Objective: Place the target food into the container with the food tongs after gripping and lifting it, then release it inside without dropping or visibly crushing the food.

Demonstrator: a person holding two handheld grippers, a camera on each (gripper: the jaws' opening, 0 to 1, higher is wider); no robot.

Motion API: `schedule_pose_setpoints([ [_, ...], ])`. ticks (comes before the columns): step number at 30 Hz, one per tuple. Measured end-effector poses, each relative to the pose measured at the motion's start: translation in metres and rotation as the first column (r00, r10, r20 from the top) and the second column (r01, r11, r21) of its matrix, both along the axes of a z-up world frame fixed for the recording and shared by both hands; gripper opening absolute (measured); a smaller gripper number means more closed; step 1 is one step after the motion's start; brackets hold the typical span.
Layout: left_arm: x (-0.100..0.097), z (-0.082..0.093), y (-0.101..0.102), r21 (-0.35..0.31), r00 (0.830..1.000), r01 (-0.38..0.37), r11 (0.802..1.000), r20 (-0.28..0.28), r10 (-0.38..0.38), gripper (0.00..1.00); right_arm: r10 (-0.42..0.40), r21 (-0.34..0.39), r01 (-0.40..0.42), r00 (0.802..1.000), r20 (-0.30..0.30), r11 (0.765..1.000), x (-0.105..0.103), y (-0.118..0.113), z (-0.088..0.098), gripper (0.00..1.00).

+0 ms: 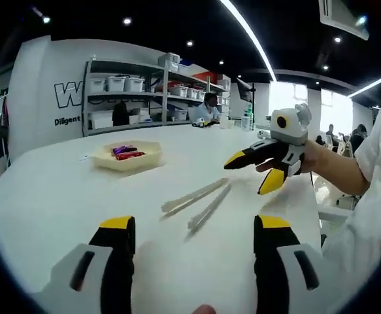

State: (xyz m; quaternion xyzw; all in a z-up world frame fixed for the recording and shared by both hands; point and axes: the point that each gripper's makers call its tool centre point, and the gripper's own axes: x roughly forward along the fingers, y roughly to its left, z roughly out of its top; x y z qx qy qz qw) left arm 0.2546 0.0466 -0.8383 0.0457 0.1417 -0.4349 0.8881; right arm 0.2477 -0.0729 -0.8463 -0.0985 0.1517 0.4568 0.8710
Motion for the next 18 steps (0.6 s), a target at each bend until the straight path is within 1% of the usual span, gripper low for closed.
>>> schedule_pose_setpoints([
  [5,-0.009,0.007,-0.001,-0.014,1.0,-0.016,1.0,0.011,0.016,0.77,-0.025,0.001,0.025,1.0,-0.011,1.0,-0.006,0.001,0.002,0.54],
  [10,-0.016,0.014,0.003,-0.01,0.997,-0.062,0.998,0.035,0.062,0.77,-0.072,0.01,0.072,0.997,-0.019,0.997,-0.011,-0.003,0.006,0.56],
  [15,-0.02,0.018,0.01,-0.023,0.995,-0.1,0.995,0.024,0.1,0.79,-0.097,0.008,0.097,0.995,-0.007,0.995,-0.017,-0.003,0.013,0.59],
  [18,-0.024,0.02,0.013,-0.028,0.993,-0.118,0.993,0.021,0.119,0.8,-0.109,0.001,0.109,0.994,-0.013,0.994,-0.024,-0.002,0.016,0.6],
])
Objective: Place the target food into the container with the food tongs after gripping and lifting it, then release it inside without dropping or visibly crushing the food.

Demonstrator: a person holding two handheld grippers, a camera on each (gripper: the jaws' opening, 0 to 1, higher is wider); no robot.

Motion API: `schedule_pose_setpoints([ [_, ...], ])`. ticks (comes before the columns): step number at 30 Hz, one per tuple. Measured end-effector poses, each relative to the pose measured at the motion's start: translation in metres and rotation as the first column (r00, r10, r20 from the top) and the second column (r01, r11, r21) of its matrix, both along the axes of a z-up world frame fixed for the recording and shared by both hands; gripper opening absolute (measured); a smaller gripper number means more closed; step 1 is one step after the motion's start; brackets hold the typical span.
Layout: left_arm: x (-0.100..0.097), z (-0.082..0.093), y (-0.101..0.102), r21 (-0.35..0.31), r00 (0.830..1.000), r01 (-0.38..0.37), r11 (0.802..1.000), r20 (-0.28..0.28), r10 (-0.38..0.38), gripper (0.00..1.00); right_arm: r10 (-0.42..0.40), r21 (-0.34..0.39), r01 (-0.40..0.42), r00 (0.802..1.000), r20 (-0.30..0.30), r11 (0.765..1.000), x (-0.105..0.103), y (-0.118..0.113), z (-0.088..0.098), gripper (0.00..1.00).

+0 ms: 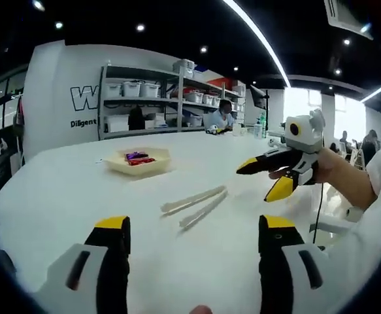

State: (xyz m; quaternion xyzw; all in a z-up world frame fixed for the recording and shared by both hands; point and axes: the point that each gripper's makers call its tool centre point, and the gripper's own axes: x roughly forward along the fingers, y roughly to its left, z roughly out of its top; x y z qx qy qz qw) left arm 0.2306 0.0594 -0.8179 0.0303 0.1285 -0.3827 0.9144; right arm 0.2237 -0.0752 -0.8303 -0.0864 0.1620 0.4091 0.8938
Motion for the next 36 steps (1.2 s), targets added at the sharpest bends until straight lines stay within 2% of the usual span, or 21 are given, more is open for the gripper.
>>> schedule_pose_setpoints([
  [10,-0.008,0.007,0.005,-0.008,0.999,-0.04,0.999,-0.021,0.04,0.86,-0.087,0.003,0.087,0.996,-0.018,0.996,-0.008,-0.007,0.012,0.64],
  [17,-0.009,0.012,0.006,-0.004,0.999,-0.044,0.999,-0.029,0.044,0.89,-0.118,0.01,0.118,0.992,-0.035,0.993,-0.01,-0.009,0.017,0.66],
  [25,-0.004,0.019,0.005,-0.014,0.998,-0.054,0.998,-0.043,0.054,0.92,-0.147,0.015,0.148,0.988,-0.052,0.989,-0.017,-0.013,0.021,0.67],
  [36,0.003,0.016,0.002,-0.017,0.996,-0.057,0.998,-0.062,0.056,0.92,-0.194,0.037,0.197,0.979,-0.067,0.98,-0.017,-0.021,0.024,0.71],
])
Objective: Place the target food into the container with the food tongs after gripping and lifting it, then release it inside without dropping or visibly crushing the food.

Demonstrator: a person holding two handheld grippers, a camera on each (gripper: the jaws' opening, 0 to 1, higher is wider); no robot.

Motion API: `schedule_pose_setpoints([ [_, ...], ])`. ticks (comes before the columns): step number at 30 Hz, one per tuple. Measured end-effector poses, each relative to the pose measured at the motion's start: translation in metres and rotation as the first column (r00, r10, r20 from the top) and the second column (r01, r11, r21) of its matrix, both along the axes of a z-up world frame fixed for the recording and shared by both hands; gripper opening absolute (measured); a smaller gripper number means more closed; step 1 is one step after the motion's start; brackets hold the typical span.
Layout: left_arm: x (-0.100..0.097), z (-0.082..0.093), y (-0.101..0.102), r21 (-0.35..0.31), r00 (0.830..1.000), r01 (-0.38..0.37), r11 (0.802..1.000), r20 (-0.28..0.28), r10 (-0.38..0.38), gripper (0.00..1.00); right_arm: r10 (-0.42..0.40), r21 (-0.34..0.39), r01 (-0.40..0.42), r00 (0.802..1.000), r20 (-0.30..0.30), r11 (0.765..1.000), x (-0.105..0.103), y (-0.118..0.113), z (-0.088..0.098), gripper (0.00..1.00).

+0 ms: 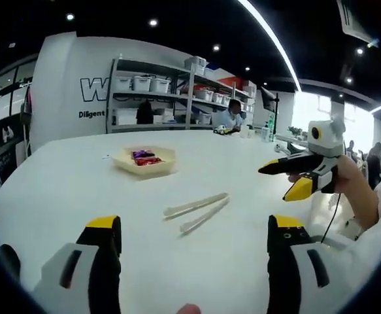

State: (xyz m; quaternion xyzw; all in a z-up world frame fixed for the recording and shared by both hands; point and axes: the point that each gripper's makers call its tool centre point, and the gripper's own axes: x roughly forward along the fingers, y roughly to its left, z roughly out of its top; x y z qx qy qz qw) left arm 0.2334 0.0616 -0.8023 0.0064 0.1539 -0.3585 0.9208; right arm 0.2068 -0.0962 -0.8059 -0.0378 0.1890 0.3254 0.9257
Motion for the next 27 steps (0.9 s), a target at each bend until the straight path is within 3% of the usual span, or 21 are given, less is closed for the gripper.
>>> schedule_pose_setpoints([
  [17,0.0036,-0.0053,-0.0049,0.007,1.0,0.001,1.0,-0.026,-0.001,0.92,-0.027,0.01,0.027,1.0,0.001,1.0,0.0027,-0.0032,0.0036,0.74],
  [27,-0.0009,0.0004,-0.0014,0.008,1.0,-0.007,1.0,-0.02,0.007,0.92,-0.037,0.014,0.037,0.999,0.001,0.999,0.0024,-0.0025,0.0042,0.75],
])
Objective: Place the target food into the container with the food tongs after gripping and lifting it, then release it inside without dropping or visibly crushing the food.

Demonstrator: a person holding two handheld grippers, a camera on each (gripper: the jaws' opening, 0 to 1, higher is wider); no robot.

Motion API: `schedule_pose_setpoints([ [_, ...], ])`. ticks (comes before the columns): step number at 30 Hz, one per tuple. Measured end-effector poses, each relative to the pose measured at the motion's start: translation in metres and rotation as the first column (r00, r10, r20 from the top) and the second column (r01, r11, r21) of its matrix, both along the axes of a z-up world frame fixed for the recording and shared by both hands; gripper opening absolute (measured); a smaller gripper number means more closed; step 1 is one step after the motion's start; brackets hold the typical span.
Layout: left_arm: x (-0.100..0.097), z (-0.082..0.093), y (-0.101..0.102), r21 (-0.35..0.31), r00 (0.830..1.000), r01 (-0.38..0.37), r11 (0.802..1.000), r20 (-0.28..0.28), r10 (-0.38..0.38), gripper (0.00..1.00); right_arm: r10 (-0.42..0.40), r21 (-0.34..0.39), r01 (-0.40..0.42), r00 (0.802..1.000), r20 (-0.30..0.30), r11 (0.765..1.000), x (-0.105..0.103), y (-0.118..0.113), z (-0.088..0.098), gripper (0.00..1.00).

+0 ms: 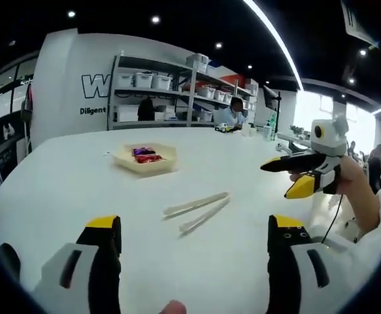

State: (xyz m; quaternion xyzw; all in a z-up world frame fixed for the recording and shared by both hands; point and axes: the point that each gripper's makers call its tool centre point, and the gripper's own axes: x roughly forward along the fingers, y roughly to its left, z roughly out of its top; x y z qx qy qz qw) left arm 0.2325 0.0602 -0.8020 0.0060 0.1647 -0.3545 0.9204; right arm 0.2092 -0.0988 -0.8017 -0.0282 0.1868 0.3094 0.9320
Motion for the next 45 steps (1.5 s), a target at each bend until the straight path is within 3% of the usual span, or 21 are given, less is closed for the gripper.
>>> schedule_pose_setpoints([
  [45,-0.0014,0.0002,-0.0046,0.03,1.0,-0.012,0.999,0.003,0.012,0.92,-0.012,0.03,0.012,1.0,0.001,0.999,0.0026,-0.0028,-0.0038,0.78],
])
